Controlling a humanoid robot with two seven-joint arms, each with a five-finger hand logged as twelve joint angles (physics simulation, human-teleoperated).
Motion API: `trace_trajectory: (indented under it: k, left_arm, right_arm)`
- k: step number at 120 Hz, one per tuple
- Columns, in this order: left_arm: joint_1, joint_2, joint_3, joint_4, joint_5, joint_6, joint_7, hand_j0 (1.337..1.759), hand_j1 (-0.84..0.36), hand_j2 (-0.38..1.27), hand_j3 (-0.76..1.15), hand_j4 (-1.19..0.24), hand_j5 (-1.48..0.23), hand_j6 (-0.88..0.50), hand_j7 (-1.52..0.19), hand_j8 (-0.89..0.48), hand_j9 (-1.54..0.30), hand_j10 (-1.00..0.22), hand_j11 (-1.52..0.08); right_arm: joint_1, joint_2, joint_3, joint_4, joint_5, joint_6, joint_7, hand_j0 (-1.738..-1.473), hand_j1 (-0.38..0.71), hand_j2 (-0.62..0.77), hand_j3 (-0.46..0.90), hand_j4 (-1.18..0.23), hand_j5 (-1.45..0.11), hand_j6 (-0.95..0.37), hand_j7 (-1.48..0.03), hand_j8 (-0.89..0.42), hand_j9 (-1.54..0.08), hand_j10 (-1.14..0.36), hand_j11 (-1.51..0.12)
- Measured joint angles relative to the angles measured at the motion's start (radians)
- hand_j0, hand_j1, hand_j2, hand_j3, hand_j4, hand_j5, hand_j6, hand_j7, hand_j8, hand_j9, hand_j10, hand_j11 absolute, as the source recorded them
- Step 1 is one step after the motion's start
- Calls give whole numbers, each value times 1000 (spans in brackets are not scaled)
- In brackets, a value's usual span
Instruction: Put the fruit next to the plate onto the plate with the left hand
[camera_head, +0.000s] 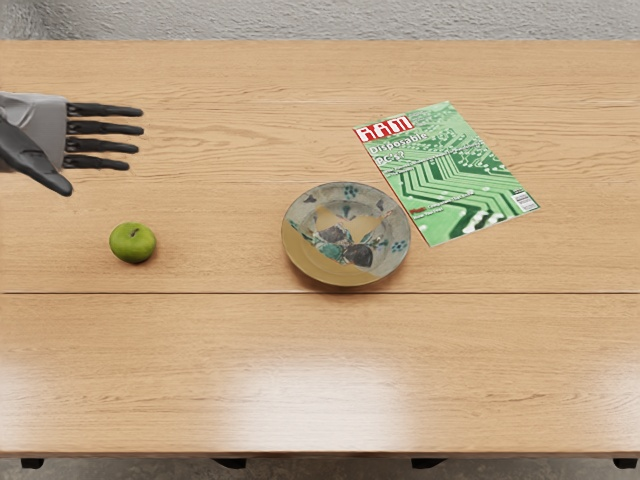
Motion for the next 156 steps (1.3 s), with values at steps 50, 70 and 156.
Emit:
trace_trajectory:
  k: [50,70,156]
  left_arm:
    - [-65,-109,14,-10,236,0,0,1658,348,-1,0,0,0,0,0,0,0,0,0]
    - [-222,-117,79,-71,366,0,0,1658,349,-1,0,-1,0,-1,0,-1,0,-1,0]
    - [-493,-363,699,-123,508,505,0,1658,346,1,0,-5,-4,-6,-4,-6,-4,-5,-4]
  right_arm:
    - [0,0,0,3,0,1,0,-1658,-327,-4,0,-19,-24,-19,-24,-19,-24,-19,-24]
    - [0,0,0,3,0,1,0,-1658,-327,-4,0,-19,-24,-19,-24,-19,-24,-19,-24]
    - [0,0,0,3,0,1,0,-1658,-327,-4,0,-19,-24,-19,-24,-19,-24,-19,-24]
